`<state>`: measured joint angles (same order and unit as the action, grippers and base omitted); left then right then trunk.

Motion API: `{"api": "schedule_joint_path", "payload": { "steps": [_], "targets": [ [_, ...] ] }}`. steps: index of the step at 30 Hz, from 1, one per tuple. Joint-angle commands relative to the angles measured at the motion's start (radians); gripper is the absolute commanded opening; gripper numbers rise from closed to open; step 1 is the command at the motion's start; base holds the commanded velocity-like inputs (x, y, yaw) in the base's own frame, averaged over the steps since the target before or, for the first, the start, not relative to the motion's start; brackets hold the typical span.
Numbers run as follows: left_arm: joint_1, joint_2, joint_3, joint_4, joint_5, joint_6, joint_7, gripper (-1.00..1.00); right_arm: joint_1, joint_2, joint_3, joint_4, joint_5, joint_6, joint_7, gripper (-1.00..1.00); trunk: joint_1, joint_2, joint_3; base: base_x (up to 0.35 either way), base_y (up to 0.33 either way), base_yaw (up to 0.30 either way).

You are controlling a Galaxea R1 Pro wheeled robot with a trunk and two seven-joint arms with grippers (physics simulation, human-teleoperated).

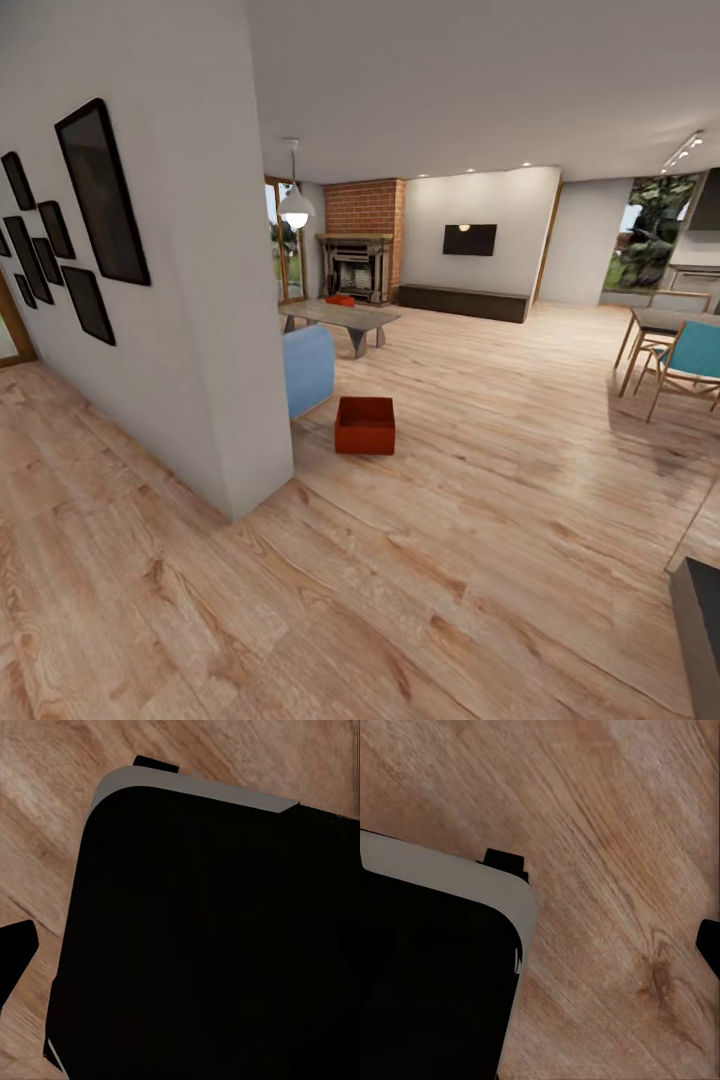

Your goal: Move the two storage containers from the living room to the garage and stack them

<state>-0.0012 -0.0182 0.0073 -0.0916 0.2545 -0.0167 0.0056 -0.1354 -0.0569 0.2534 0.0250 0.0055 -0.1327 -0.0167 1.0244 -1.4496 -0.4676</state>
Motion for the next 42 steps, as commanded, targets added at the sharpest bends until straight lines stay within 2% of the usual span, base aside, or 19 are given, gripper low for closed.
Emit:
{"api": "schedule_joint_path", "payload": {
  "steps": [1, 42],
  "targets": [
    [0.000, 0.000, 0.000, 0.000, 0.005, -0.002, 0.001, 1.00, -0.001, 0.000, 0.004, 0.003, 0.001, -0.005, -0.002, 1.00, 0.001, 0.000, -0.001, 0.323, 0.000, 0.000],
    [0.000, 0.007, 0.000, 0.000, 0.006, -0.002, 0.001, 1.00, -0.001, 0.001, 0.003, 0.003, 0.000, -0.004, 0.000, 1.00, 0.001, 0.000, -0.001, 0.323, 0.000, 0.000]
  ]
}}
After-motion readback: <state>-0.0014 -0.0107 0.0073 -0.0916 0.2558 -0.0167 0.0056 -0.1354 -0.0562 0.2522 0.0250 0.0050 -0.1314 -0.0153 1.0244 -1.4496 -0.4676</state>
